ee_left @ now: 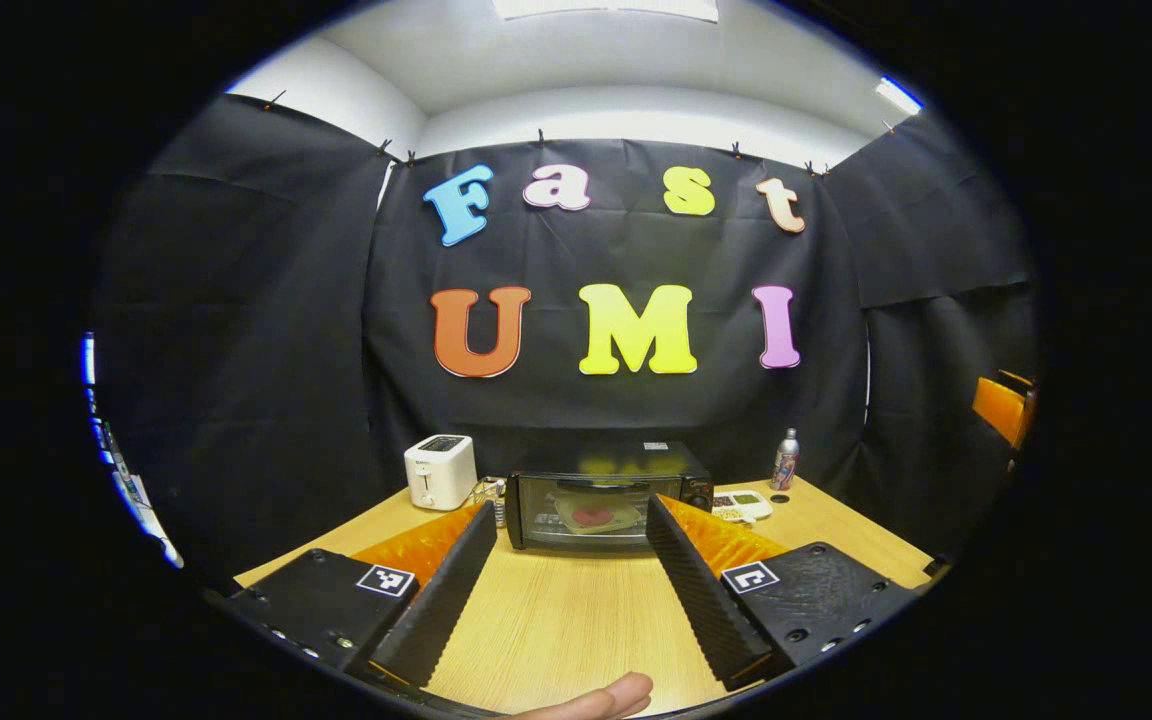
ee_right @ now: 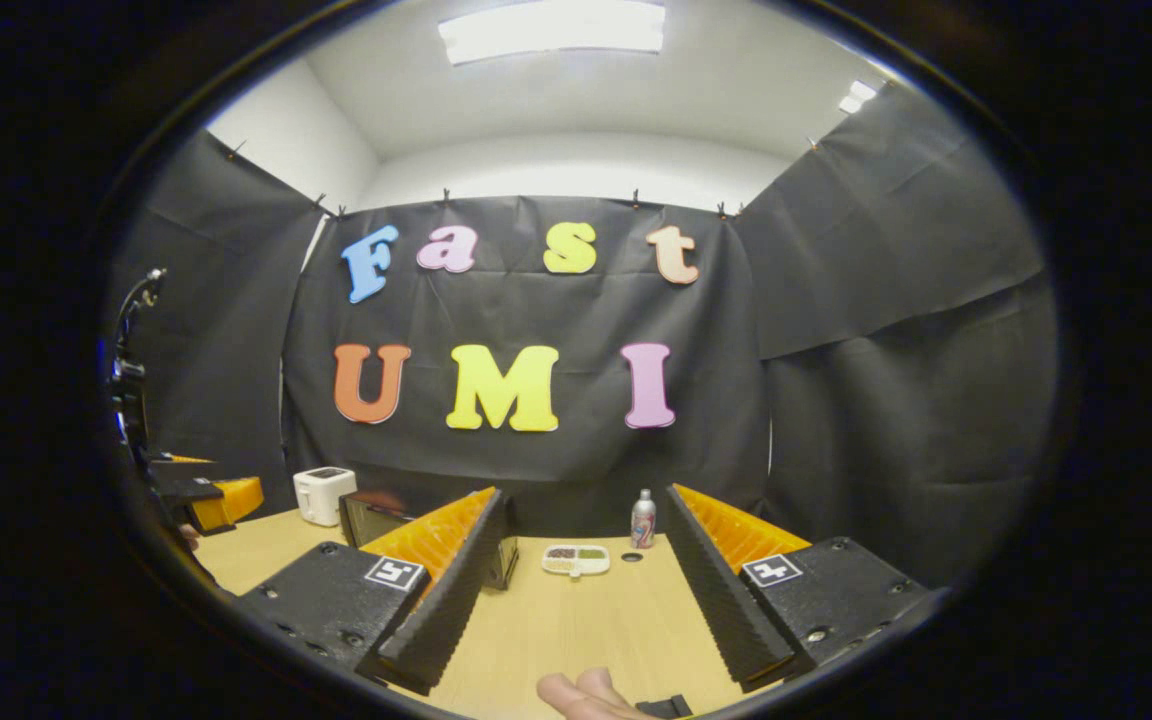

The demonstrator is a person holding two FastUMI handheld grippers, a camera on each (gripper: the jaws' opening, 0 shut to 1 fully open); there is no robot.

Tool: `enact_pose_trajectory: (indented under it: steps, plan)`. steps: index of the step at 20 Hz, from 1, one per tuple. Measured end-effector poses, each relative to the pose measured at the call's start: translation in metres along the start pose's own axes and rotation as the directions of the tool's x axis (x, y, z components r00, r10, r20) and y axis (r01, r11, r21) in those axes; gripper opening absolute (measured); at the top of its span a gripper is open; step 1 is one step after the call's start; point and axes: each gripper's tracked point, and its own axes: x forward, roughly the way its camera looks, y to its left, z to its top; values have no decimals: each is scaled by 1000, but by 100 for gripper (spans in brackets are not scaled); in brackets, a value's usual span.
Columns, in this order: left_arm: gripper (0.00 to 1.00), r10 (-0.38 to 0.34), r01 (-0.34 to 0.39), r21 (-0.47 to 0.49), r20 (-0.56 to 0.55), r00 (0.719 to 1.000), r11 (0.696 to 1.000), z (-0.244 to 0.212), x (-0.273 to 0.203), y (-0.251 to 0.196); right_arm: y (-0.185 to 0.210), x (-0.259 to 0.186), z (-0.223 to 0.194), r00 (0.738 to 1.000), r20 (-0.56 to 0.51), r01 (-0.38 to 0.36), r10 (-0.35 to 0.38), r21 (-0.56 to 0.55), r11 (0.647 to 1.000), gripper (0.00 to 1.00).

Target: Open the electric oven with the left hand, put the food in, and close the electric oven.

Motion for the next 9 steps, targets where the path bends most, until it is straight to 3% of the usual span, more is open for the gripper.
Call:
enact_pose_trajectory:
  steps: [3,9]
  plan:
    - [96,-39,39,-13,26,999,999,13,-20,-5,-5,-6,8,999,39,36,-35,-4,999,96]
    - [96,-88,88,2,64,994,996,24,-35,-15,9,-8,0,1000,17,-9,9,20,1000,96]
